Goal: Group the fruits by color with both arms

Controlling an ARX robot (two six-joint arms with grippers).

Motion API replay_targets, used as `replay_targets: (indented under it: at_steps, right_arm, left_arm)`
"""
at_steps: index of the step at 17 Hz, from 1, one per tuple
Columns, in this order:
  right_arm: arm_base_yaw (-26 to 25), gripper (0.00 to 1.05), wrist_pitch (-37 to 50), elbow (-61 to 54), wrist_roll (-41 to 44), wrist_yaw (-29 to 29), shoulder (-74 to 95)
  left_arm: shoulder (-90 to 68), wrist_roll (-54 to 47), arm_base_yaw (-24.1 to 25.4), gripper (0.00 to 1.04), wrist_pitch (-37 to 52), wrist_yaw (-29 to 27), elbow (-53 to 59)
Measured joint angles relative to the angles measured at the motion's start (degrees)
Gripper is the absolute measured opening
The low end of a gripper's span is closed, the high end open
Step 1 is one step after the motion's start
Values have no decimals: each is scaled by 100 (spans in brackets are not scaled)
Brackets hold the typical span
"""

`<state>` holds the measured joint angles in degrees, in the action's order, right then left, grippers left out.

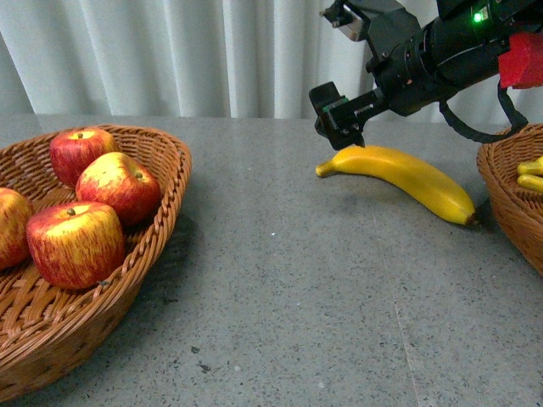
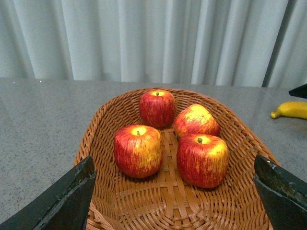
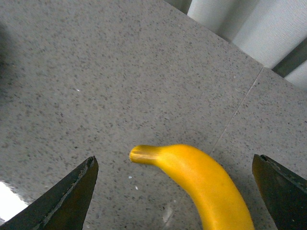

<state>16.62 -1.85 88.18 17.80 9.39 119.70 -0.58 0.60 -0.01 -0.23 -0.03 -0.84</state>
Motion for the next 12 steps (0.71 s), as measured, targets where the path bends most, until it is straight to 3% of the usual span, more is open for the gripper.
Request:
replay_targets:
  at_steps: [5,12]
  right_arm:
    - [-361,98,-780,599,745,63,448]
    - [-264,98,-1368,1115,1233,-238,920]
  left_arm:
    - [0,0,0,98,0,0,0]
    - [0,0,0,98,0,0,0]
